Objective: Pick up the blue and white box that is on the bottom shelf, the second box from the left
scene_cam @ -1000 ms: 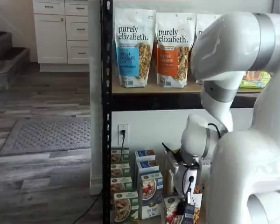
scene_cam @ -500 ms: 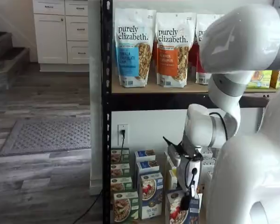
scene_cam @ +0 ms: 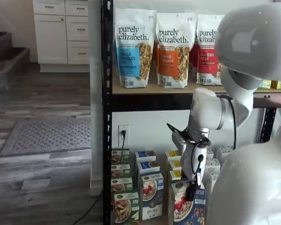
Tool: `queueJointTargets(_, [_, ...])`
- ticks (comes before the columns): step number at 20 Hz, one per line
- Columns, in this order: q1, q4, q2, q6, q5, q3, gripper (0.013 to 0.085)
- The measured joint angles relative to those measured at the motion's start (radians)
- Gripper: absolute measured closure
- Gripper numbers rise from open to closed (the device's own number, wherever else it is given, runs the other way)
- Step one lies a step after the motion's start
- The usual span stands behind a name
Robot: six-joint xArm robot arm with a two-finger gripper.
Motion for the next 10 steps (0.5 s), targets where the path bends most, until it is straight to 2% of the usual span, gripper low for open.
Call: queueJointTargets(10, [-0.032,0.031,-0.167,-0.022,0.206,-0.050,0.0530])
